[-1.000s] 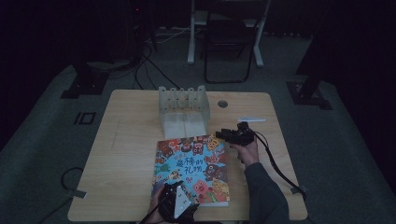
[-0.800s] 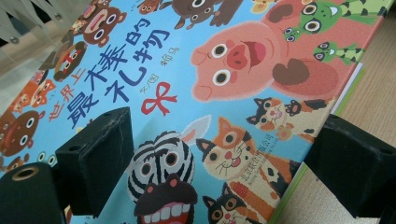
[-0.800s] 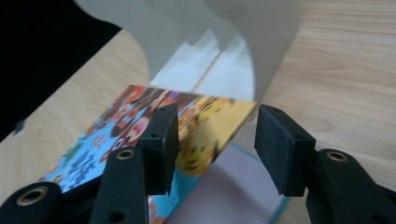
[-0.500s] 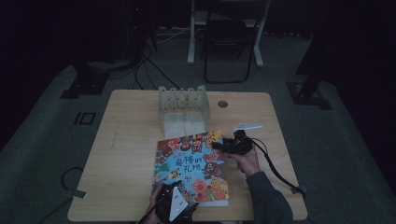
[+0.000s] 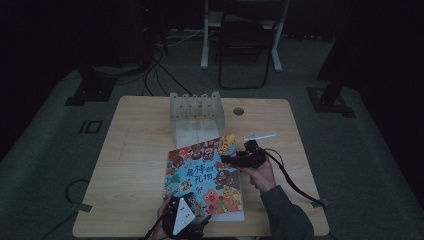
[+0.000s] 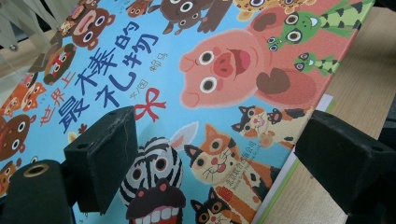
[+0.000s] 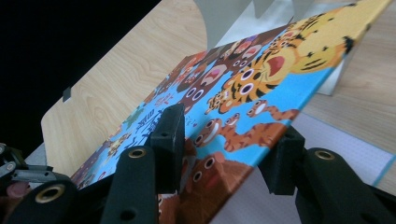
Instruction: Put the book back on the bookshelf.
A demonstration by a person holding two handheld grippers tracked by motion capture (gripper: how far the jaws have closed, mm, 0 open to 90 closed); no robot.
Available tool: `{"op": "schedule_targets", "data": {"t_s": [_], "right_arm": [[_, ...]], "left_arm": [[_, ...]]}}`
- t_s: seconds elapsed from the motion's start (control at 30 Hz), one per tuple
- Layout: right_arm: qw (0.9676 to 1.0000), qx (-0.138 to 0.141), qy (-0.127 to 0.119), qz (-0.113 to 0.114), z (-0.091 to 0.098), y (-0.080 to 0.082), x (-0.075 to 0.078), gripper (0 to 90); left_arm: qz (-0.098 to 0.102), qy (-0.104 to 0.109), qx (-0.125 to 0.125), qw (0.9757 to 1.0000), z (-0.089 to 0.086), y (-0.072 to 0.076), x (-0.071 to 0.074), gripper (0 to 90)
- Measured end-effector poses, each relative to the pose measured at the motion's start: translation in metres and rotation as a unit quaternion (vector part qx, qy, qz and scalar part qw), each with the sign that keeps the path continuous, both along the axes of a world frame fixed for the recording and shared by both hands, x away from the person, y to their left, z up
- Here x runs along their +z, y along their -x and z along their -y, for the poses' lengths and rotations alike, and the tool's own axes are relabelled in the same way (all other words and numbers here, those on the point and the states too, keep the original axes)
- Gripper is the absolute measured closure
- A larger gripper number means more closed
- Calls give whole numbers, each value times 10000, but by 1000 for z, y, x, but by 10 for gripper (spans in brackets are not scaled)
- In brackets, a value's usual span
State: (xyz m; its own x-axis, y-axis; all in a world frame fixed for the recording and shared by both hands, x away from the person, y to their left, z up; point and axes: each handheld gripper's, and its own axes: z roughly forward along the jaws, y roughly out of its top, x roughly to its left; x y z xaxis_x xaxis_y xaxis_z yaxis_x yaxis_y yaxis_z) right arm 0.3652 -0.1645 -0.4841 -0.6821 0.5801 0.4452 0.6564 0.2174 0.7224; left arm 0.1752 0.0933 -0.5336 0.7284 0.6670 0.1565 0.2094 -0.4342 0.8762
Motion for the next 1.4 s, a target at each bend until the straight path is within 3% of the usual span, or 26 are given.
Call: {"op": "schedule_targets", "data": {"t_s": [0.2,0.4,0.63,0.77,0.9,1.07,1.2,1.4], "right_arm": [[9993,-42,-282,-255,0,-4,-3,643],[9992,7,-393,-109,-3,-2,4,680],[9994,11,-356,10,-2,2,7,680],[9994,12,-334,64,-2,4,8,680],[9994,9,-325,125,-1,6,9,680],[9993,30,-289,251,-1,10,13,679],[9990,52,-198,392,-4,14,21,679],[9984,75,-189,533,-3,18,24,679]], "left_arm": [[-84,136,-51,9999,-3,1,2,147],[-228,-8,-76,9997,-17,2,2,150],[-359,198,-33,9992,-40,5,7,154],[-367,382,117,9985,-54,4,13,158],[-432,632,359,9964,-67,-4,16,182],[-471,788,604,9939,-79,-14,20,213],[-615,1008,683,9907,-86,-23,21,215],[-815,1112,748,9876,-92,-37,21,220]]}}
